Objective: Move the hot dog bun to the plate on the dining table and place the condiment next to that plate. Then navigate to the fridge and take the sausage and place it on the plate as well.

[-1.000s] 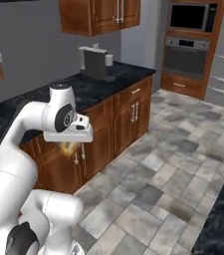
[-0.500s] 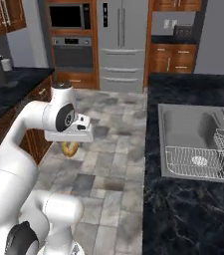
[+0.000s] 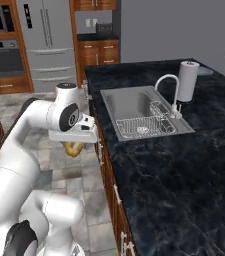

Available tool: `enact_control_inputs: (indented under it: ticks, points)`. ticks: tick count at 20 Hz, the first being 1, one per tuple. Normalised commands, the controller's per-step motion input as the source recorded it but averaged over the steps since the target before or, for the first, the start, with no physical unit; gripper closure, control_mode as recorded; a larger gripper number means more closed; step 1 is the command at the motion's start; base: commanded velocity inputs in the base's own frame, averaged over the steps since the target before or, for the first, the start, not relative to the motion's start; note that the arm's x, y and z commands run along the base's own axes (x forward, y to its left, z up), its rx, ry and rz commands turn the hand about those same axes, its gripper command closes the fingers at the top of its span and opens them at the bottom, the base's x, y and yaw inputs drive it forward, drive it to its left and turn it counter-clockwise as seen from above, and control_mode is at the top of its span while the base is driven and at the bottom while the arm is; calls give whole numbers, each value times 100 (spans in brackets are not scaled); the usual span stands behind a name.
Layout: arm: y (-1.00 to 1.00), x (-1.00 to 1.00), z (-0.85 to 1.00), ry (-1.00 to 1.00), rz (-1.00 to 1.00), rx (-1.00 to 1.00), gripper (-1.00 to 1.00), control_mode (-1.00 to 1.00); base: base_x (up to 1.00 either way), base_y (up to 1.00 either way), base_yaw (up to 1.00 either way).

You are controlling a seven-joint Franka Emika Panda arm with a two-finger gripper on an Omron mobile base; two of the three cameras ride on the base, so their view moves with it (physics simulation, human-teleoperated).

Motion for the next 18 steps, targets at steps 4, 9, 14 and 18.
enact_control_inputs:
  ticks: [4,9,14,18]
  points:
    - [0,0,0,0,0,0,100,100,-100,0,-34]
    - [0,0,0,0,0,0,100,100,-77,19,-22]
    - [0,0,0,0,0,0,100,100,-100,-14,-24]
    - [0,0,0,0,0,0,100,100,-76,-99,-21]
